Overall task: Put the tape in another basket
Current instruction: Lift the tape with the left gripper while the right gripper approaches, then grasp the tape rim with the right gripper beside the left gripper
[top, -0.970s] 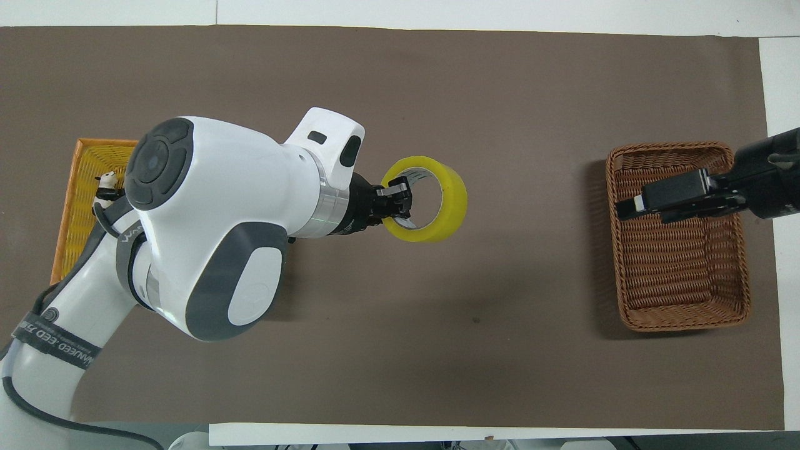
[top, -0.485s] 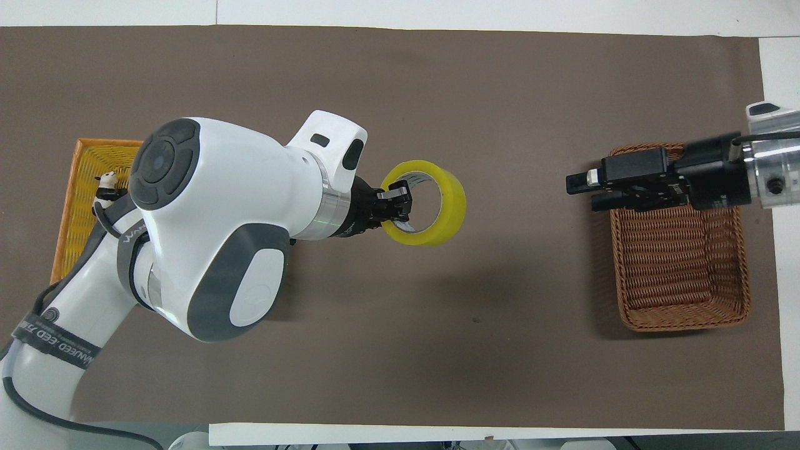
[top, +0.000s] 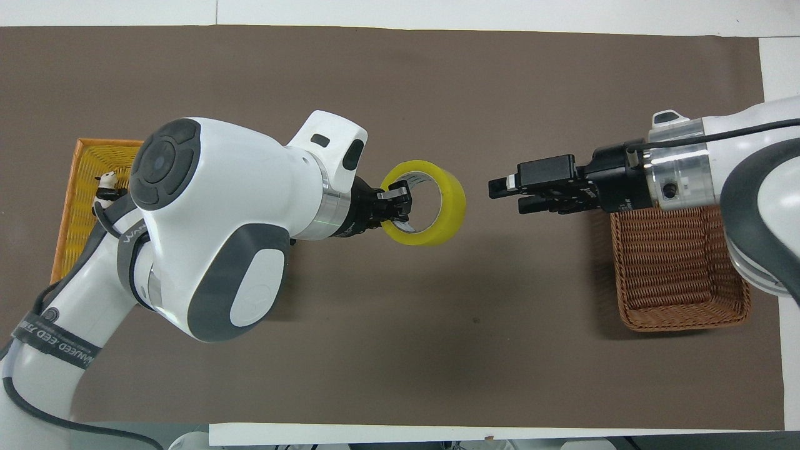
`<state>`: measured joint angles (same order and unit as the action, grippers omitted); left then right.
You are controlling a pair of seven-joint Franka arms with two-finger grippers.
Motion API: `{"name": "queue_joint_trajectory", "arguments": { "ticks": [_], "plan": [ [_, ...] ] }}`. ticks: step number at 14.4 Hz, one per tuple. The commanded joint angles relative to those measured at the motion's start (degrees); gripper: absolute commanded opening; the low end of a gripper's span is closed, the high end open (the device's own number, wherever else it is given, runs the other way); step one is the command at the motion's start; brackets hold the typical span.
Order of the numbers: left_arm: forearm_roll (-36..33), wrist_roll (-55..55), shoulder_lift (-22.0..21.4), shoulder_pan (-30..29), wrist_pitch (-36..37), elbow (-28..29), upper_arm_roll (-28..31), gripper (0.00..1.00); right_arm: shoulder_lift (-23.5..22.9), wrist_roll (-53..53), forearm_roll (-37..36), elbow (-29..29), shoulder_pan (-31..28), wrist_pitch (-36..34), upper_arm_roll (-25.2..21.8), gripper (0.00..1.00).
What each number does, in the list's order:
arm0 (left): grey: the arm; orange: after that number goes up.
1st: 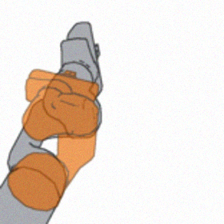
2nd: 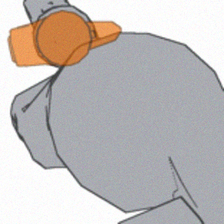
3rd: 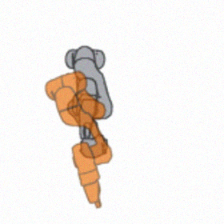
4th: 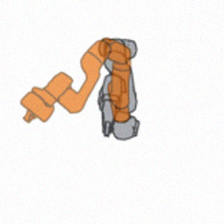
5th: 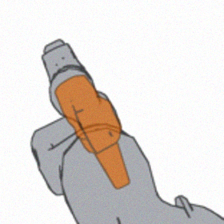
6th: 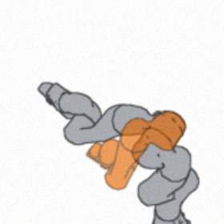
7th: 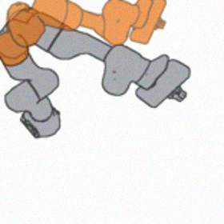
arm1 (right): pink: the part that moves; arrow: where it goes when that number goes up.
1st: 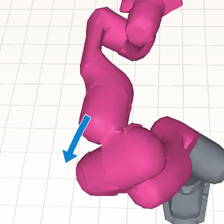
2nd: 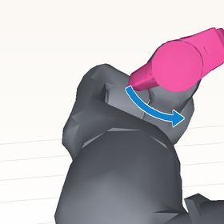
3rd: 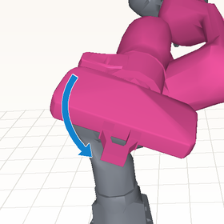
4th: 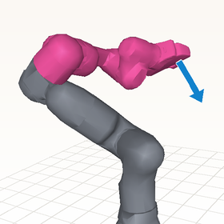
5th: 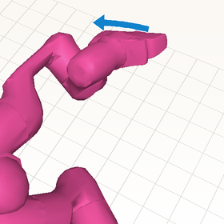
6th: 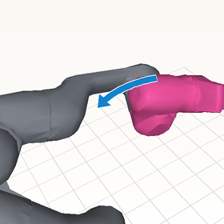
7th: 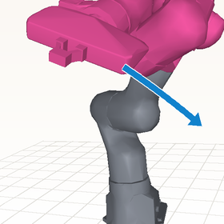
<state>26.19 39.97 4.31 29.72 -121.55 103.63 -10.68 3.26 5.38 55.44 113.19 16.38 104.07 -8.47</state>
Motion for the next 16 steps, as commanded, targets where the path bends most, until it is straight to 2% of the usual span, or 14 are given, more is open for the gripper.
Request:
{"name": "queue_joint_trajectory", "arguments": {
  "ticks": [1, 7, 16],
  "plan": [
    [-1.7, 0.2, -0.3, 0.2, 0.9, -0.4, 0.3, 0.0, 0.3, 0.2, 4.2, 1.9, 0.8, 1.6, -0.1, 1.0],
    [-1.8, 0.3, -0.3, 0.5, 0.8, -0.4, 0.4, 0.0, 0.2, 0.6, 4.6, 3.1, 5.3, 6.3, 0.0, 1.0],
    [-1.8, 0.2, -0.3, 0.4, 0.7, -0.4, 0.4, 0.0, 0.2, 0.7, 4.8, 3.3, 5.8, 6.5, 0.0, 1.0]
  ]
}}
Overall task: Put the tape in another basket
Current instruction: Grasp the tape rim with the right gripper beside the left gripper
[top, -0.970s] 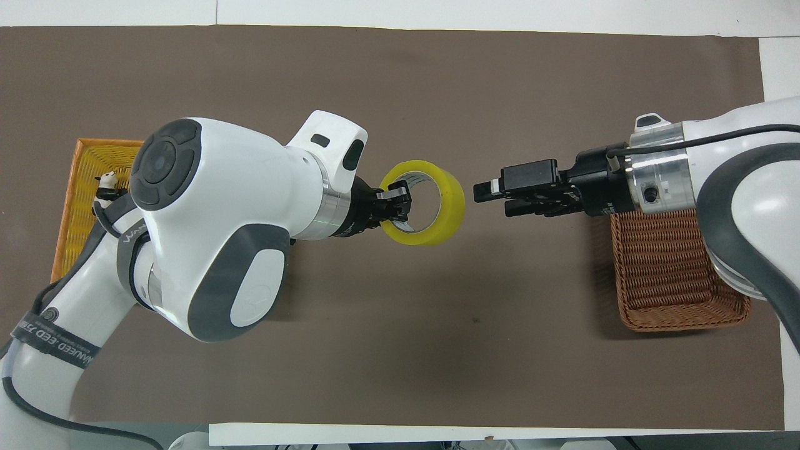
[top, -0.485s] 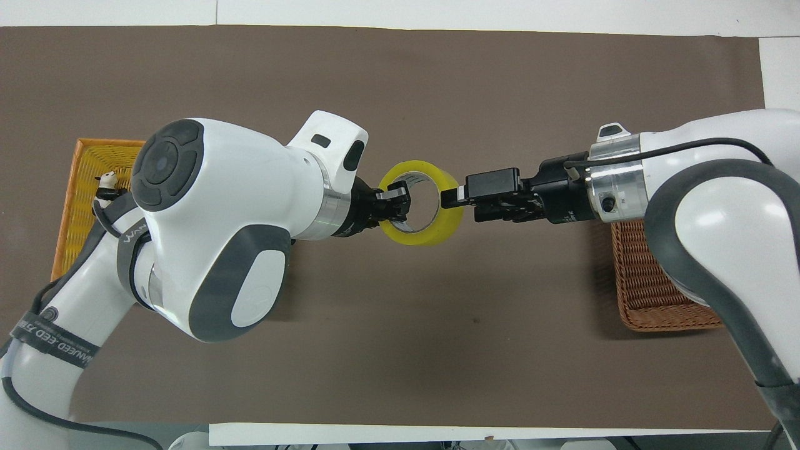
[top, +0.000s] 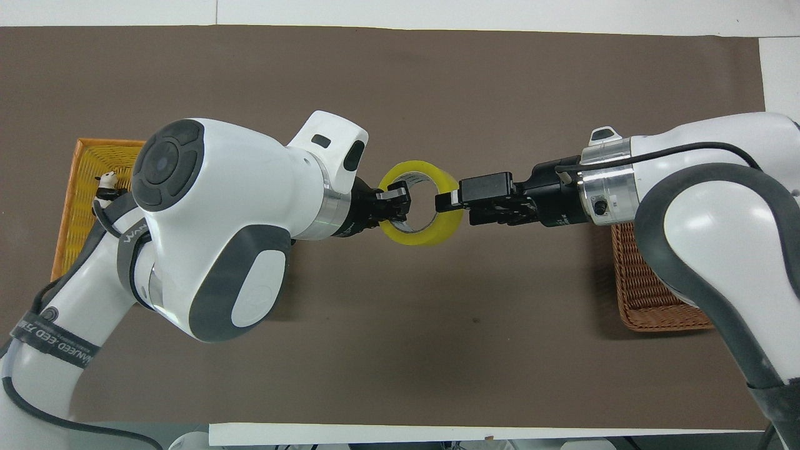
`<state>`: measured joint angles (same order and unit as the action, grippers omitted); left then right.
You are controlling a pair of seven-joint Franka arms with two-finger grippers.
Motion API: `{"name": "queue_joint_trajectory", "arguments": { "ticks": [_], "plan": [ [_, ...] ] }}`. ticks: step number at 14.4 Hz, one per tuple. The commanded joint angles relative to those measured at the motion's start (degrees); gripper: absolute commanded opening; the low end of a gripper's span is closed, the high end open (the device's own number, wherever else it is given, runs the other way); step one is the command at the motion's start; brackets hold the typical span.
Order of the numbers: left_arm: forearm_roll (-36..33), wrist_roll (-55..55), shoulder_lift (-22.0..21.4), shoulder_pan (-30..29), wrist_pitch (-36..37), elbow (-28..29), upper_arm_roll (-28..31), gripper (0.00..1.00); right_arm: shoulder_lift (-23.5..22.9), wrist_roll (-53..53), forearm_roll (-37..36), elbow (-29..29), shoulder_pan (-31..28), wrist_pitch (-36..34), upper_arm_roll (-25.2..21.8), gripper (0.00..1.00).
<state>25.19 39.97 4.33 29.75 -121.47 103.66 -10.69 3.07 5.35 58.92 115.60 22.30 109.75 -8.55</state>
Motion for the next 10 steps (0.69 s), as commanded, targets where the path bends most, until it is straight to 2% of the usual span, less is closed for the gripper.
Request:
{"name": "queue_joint_trajectory", "arguments": {
  "ticks": [1, 10],
  "plan": [
    [-0.8, 0.2, -0.3, 0.4, 0.6, -0.4, 0.4, 0.0, 0.4, 0.7, 1.2, 0.9, -0.2, 0.9, 0.1, 1.0],
    [-0.8, 0.3, -0.4, 0.4, 0.7, 0.0, 0.4, 0.0, 0.3, 2.4, 3.6, 2.1, 0.6, 1.0, 0.1, 0.99]
  ]
}}
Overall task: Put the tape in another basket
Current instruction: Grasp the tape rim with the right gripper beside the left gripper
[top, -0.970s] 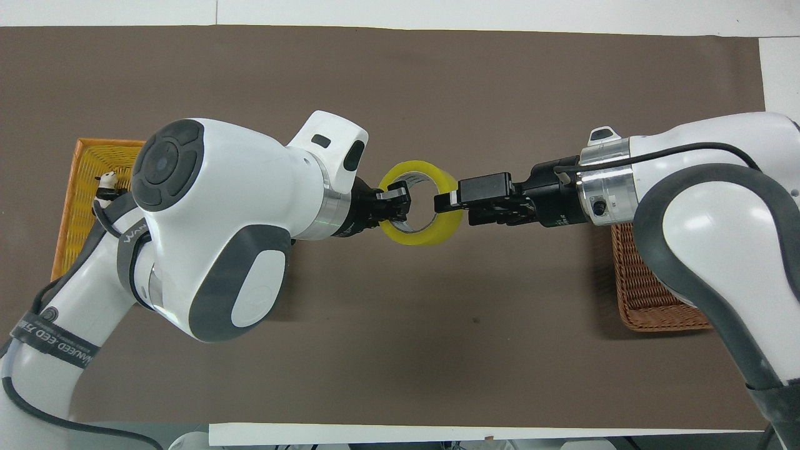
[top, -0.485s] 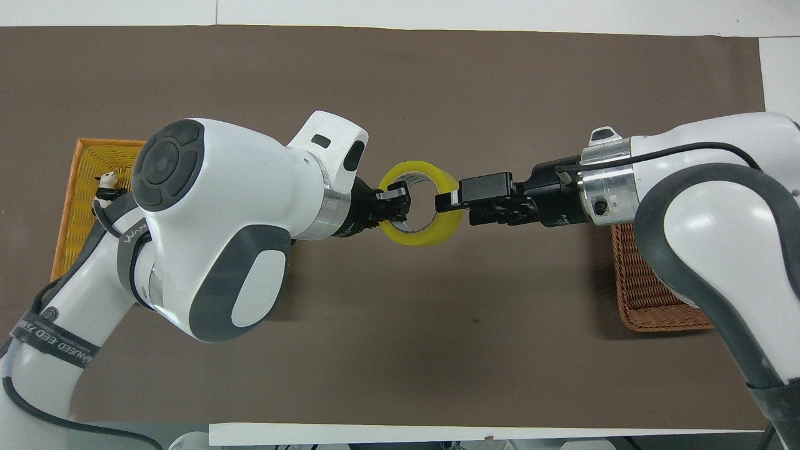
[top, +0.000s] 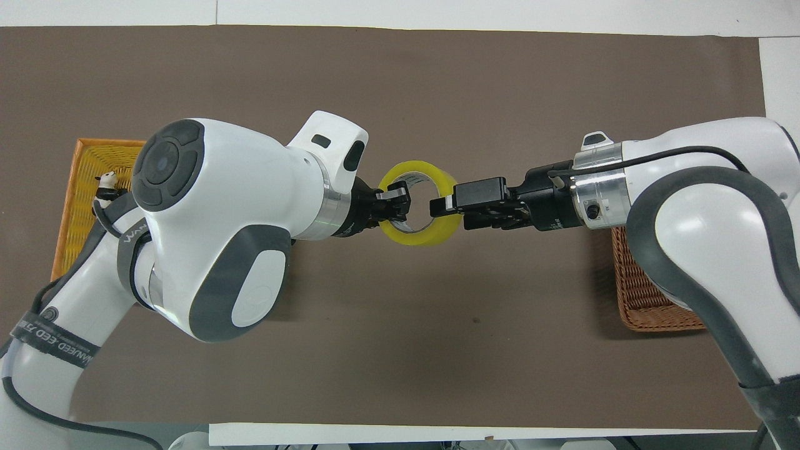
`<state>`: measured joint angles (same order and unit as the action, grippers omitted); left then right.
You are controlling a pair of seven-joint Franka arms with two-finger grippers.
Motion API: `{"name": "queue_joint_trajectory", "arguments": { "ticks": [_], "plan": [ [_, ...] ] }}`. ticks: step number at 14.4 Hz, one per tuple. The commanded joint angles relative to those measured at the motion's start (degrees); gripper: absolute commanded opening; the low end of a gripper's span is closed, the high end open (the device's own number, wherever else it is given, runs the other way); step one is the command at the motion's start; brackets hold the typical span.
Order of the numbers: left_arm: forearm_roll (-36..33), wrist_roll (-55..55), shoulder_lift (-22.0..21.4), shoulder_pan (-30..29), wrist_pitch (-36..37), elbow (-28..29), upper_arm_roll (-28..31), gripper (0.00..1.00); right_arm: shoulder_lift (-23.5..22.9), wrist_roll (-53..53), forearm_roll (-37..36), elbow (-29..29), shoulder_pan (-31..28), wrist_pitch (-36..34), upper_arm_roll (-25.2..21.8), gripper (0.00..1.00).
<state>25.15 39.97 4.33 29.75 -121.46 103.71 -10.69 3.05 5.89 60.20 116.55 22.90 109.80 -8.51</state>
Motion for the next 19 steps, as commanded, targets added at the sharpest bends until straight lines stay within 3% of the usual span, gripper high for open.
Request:
{"name": "queue_joint_trajectory", "arguments": {
  "ticks": [1, 4, 9, 10, 12, 14, 19],
  "plan": [
    [-0.8, 0.3, -0.4, 0.4, 0.7, -0.1, 0.4, 0.0, 0.2, 1.8, 3.4, 1.1, -0.1, 0.8, 0.1, 0.99],
    [-0.8, 0.3, -0.6, 0.4, 0.7, 0.3, 0.4, 0.0, 0.2, 1.8, 3.4, 1.1, -0.1, 0.9, 0.1, 0.98],
    [-0.9, 0.3, -0.6, 0.4, 0.8, 0.4, 0.4, 0.0, 0.2, 3.1, 3.4, 1.2, 0.0, 1.0, 0.1, 0.8],
    [-0.9, 0.3, -0.7, 0.4, 0.8, 0.4, 0.4, 0.0, 0.2, 3.1, 3.4, 1.2, 0.0, 0.9, 0.1, 0.72],
    [-0.9, 0.3, -0.7, 0.4, 0.9, 0.5, 0.4, 0.0, 0.2, 2.9, 3.4, 1.2, 0.0, 0.9, 0.0, 0.34],
    [-0.9, 0.4, -0.7, 0.4, 0.8, 0.4, 0.4, 0.0, 0.2, 2.9, 3.4, 1.2, -0.1, 0.8, 0.0, 0.03],
    [-0.9, 0.4, -0.7, 0.5, 0.9, 0.4, 0.4, 0.0, 0.2, 3.0, 3.4, 1.1, -0.5, 0.1, 0.0, 0.0]
  ]
}}
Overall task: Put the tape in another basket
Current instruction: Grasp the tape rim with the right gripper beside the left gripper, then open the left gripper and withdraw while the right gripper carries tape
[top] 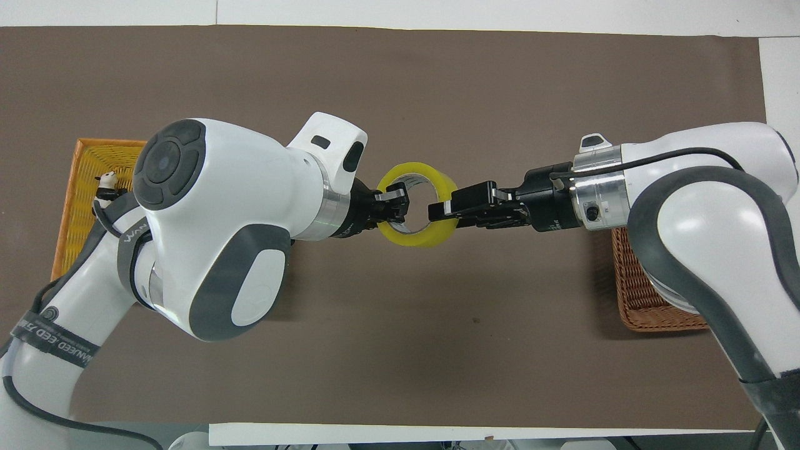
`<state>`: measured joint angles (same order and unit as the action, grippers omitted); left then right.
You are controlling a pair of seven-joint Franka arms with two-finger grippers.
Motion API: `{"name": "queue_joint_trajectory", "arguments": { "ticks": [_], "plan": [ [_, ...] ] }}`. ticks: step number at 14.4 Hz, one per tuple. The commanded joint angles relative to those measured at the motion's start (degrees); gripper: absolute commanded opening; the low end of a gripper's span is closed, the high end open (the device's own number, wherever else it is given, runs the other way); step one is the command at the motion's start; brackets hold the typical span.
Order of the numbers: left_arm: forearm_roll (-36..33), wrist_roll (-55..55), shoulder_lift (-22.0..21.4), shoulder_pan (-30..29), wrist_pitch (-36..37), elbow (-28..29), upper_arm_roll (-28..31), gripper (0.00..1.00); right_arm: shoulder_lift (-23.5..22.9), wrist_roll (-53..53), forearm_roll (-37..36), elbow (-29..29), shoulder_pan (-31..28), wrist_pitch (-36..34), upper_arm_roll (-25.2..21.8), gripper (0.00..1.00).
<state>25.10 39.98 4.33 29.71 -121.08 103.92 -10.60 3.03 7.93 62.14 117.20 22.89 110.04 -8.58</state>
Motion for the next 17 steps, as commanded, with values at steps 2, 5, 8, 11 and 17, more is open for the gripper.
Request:
{"name": "queue_joint_trajectory", "arguments": {
  "ticks": [2, 5, 8, 11, 17],
  "plan": [
    [-0.8, 0.3, -0.7, 0.4, 1.0, 0.1, 0.3, 0.01, 0.2, 0.9, 1.5, 0.5, -0.7, -0.1, 0.1, 0.0],
    [-0.9, 0.6, -0.7, 0.6, 1.6, -0.3, 0.3, 0.85, 0.2, 0.9, 1.5, 0.5, -0.7, -0.2, 0.1, 0.0],
    [-4.3, 0.1, -1.9, 0.0, 5.1, -2.1, 0.4, 0.98, 0.2, 0.9, 1.5, 0.5, -0.7, -0.2, 0.1, 0.0],
    [-5.2, -0.7, -2.9, -3.4, 11.2, -6.4, 0.7, 0.99, 0.2, 0.9, 1.5, 0.5, -0.8, -0.4, 0.1, 0.0],
    [-14.3, -27.2, -5.6, -25.8, 22.5, -2.8, 1.4, 0.99, 0.0, 4.7, 0.8, 0.5, -8.6, -7.2, 0.0, 0.0]
  ]
}}
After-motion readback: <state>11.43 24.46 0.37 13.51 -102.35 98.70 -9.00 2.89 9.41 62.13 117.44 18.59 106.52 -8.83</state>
